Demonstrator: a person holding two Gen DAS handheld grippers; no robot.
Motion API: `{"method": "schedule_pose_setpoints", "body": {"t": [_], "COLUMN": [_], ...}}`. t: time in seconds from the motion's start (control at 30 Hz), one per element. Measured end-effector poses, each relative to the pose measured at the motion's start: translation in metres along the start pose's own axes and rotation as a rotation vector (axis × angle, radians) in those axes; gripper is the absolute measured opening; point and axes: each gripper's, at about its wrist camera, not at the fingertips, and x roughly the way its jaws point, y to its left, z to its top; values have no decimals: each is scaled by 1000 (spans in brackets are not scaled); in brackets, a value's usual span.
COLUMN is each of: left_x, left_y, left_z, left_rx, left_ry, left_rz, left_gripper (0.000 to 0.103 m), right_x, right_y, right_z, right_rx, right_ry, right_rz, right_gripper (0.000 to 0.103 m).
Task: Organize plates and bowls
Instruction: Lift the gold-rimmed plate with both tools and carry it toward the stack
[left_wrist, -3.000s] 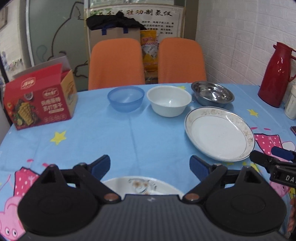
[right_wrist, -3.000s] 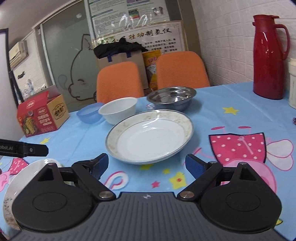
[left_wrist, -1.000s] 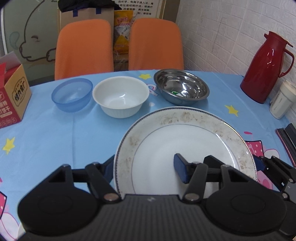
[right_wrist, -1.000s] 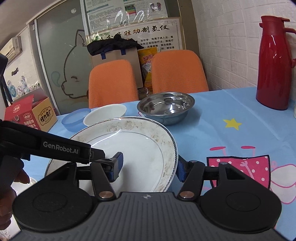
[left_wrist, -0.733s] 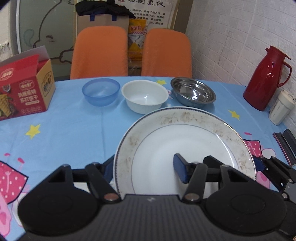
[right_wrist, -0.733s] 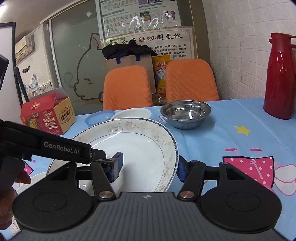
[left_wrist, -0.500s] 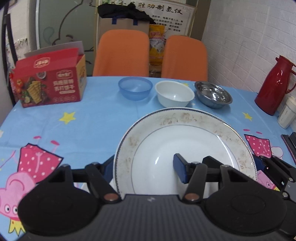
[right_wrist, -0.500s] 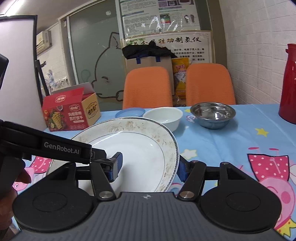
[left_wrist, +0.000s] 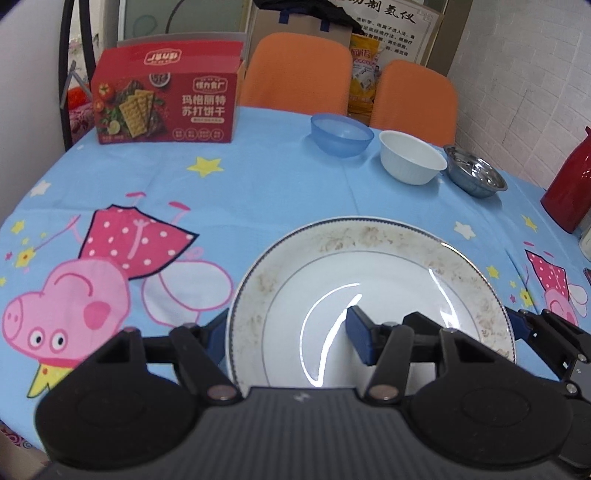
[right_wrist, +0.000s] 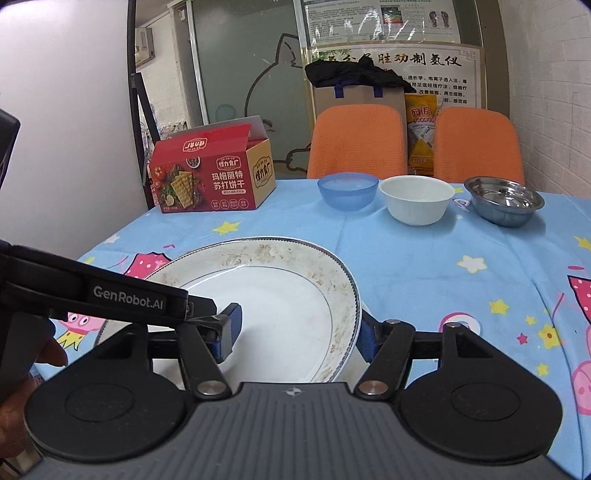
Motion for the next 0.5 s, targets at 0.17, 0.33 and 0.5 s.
{"method": "schedule_pose_setpoints", "body": {"t": [0.17, 0.33, 0.5], "left_x": [2, -1, -5], "left_y": [-10, -11, -10], "left_z": [-3, 1, 5], "left_rx": [62, 70, 69], "left_ry": [-52, -77, -92], "left_rz": [15, 14, 18], "left_gripper": [52, 55, 57], "right_x": [3, 6, 11], "right_y": [0, -7, -11], "right_z": [-3, -2, -5], "right_rx": [-37, -17, -14], "right_ry": [-4, -6, 24], "right_rz": [-32, -32, -23], "right_gripper": [103, 103, 103]}}
